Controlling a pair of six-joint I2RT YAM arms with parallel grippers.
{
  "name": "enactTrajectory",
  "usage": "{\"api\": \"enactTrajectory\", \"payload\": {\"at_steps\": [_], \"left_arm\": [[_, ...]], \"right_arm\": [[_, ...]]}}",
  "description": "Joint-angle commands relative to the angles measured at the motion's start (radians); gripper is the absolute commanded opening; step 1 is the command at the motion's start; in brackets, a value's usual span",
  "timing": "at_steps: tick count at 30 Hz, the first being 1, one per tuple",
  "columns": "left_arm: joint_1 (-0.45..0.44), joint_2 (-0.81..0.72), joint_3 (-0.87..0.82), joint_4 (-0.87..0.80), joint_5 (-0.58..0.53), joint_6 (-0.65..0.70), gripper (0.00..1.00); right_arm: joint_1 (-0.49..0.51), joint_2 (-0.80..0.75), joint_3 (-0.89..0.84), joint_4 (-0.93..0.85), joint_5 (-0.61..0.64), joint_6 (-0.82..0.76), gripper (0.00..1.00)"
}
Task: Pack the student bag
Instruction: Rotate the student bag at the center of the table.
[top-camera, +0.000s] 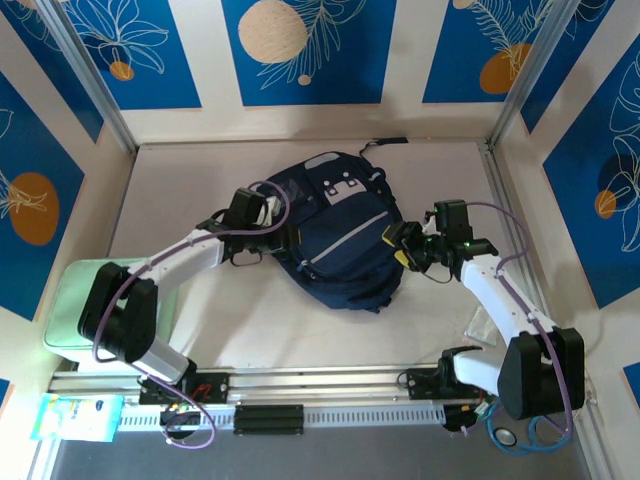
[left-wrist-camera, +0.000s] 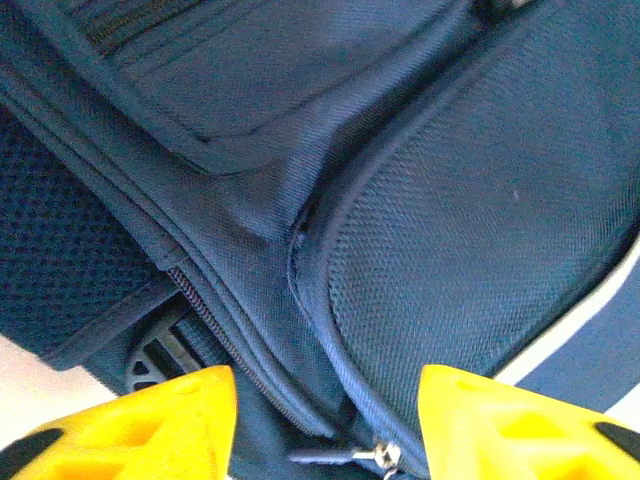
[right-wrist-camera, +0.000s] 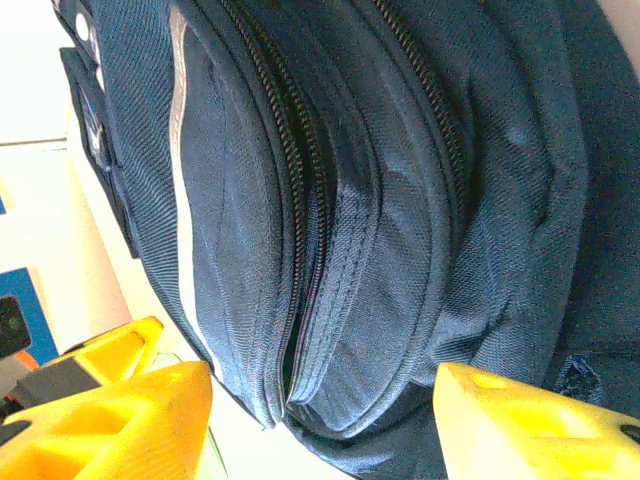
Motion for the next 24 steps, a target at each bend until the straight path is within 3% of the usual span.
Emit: {"api": "enactTrajectory", "payload": {"at_steps": [1,5,15,24], "left_arm": [[-0.002,0.04,0.006,0.067,-0.021,-0.118,0.44],[-0.002,0.083,0.016,0.146,0.032,-0.152,0.4],[-0.001,0.162,0.068,0.156,0.077,-0.176,0.32],[-0.003,0.196,0.093,0.169,0.122,-0.205,0.24]], "right_arm": [[0.012,0.017,0.033,0.042,-0.053,-0.03,0.61],[0.022,0.05,0.043,0.045,-0.085,-0.04,0.57],[0.038,0.152,0.079,-0.03,-0.048,-0.074,0.52],[0.038,0.158,0.07,-0.083,0.036,-0.084,0.61]]}}
